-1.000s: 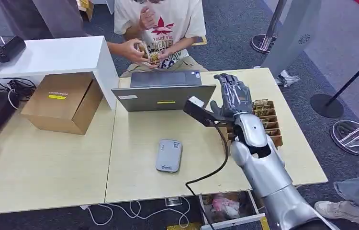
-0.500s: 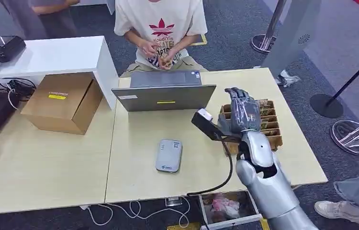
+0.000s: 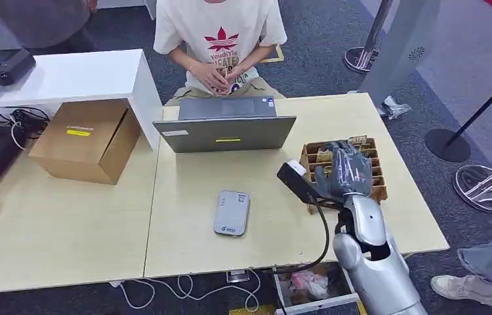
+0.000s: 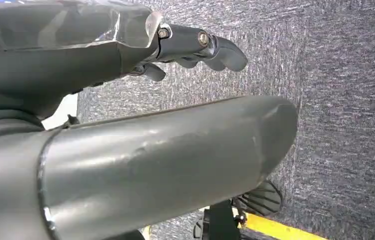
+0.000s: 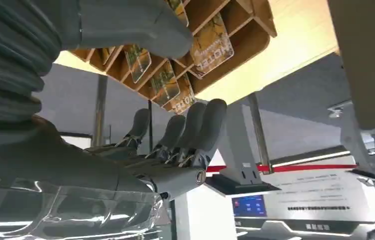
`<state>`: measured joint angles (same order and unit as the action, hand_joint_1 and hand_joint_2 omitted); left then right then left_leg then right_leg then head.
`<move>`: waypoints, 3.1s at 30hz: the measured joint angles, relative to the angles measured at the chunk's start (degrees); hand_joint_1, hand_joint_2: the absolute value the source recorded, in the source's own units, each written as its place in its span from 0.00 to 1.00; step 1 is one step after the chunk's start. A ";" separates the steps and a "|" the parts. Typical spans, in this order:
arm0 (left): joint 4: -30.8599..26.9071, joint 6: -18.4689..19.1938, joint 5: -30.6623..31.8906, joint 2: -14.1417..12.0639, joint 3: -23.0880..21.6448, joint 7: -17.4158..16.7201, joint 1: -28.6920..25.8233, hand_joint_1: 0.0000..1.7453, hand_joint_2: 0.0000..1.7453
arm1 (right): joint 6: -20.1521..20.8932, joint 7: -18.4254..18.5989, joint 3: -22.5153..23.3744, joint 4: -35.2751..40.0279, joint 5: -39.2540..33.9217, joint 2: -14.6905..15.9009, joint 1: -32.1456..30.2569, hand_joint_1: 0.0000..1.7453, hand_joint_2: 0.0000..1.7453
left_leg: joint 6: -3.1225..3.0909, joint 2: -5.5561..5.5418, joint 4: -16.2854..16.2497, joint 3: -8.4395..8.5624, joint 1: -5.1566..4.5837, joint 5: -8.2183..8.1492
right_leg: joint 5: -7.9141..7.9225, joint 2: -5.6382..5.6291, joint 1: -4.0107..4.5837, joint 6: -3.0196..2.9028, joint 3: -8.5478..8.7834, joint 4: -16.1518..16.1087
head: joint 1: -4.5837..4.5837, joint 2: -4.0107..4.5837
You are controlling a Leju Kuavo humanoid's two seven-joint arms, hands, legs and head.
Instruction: Pass the card to the sensor for recognition and then transmit it.
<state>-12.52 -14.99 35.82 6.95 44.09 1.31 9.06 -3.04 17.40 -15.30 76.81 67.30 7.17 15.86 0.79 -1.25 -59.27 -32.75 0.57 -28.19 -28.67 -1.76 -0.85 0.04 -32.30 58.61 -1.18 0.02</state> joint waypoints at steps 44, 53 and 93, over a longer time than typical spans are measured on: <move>0.00 -0.57 0.44 -0.63 0.37 -0.11 -0.03 0.00 0.00 | -0.66 -3.78 9.70 -13.27 -4.46 -0.02 2.78 0.74 1.00 | 0.00 -0.01 0.00 -0.01 0.00 0.00 | 0.00 0.01 0.00 0.00 0.01 0.00 | 0.00 0.00; 0.00 -0.59 0.63 -0.87 0.35 -0.11 -0.02 0.00 0.00 | -0.64 -4.33 10.28 -14.82 -4.88 -0.02 3.12 0.74 1.00 | 0.00 -0.01 0.00 -0.02 0.00 0.00 | 0.00 0.01 0.00 0.00 0.01 0.01 | 0.00 0.00; 0.00 -0.66 0.50 -1.42 0.35 0.15 -0.14 0.00 0.00 | -0.11 -4.79 11.54 -15.15 -5.66 -0.02 3.00 0.06 1.00 | 0.00 -0.01 0.00 -0.01 0.00 0.00 | 0.00 0.01 0.00 0.00 0.01 0.00 | 0.00 0.00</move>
<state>-12.52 -15.65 36.33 5.53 44.44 1.46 8.92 -3.15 12.61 -3.76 61.66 61.64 7.15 18.86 0.78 -1.26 -59.27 -32.77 0.56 -28.19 -28.67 -1.75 -0.85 0.04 -32.29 58.62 -1.18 0.02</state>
